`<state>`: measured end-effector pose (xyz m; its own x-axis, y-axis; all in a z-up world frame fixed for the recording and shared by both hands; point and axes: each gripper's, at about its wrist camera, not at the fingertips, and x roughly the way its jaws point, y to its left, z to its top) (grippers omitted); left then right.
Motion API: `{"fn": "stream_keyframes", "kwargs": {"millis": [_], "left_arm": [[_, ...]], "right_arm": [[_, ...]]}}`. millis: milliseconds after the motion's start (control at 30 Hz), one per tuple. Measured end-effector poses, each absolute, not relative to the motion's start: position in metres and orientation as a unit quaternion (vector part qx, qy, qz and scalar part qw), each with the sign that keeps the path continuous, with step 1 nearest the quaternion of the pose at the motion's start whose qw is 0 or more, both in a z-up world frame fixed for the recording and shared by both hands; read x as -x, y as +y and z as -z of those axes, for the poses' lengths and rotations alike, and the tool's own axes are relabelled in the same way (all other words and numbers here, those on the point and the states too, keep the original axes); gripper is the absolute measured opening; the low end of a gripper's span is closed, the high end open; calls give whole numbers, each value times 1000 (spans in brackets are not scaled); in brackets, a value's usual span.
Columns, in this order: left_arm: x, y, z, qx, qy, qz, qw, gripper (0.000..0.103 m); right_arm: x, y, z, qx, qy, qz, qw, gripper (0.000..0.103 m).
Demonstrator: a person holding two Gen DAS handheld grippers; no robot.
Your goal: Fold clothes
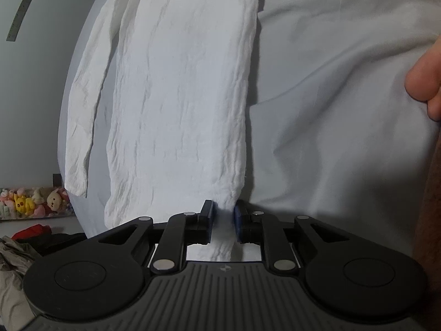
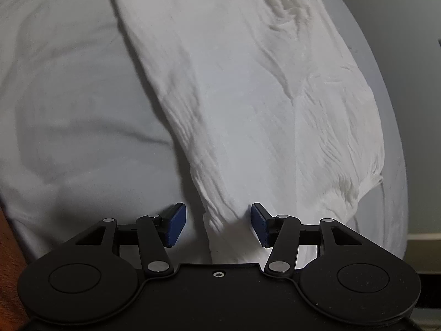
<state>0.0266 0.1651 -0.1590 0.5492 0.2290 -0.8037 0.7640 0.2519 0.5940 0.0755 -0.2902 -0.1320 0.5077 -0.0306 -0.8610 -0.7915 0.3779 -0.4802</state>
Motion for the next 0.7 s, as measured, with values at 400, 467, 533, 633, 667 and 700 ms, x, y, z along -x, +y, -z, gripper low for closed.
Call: {"fn": "stream_keyframes", "kwargs": {"millis": [400, 467, 533, 633, 667, 700], "left_arm": [[-32, 162, 164, -571, 442, 190, 665, 13], [-32, 162, 163, -563, 446, 186, 670, 12], [-33, 161, 161, -559, 450, 183, 672, 12], [-32, 159, 159, -558, 452, 180, 673, 11], [-32, 159, 158, -558, 453, 178, 672, 11], [-33, 159, 158, -558, 453, 177, 672, 11]], "right_arm": [[-87, -285, 150, 527, 405, -234, 710, 24], [-89, -285, 147, 519, 408, -229, 715, 21], [-90, -288, 142, 511, 408, -226, 722, 19], [-93, -290, 137, 500, 408, -221, 731, 18], [-93, -291, 136, 500, 405, -219, 733, 18], [-93, -291, 135, 499, 403, -217, 735, 18]]}}
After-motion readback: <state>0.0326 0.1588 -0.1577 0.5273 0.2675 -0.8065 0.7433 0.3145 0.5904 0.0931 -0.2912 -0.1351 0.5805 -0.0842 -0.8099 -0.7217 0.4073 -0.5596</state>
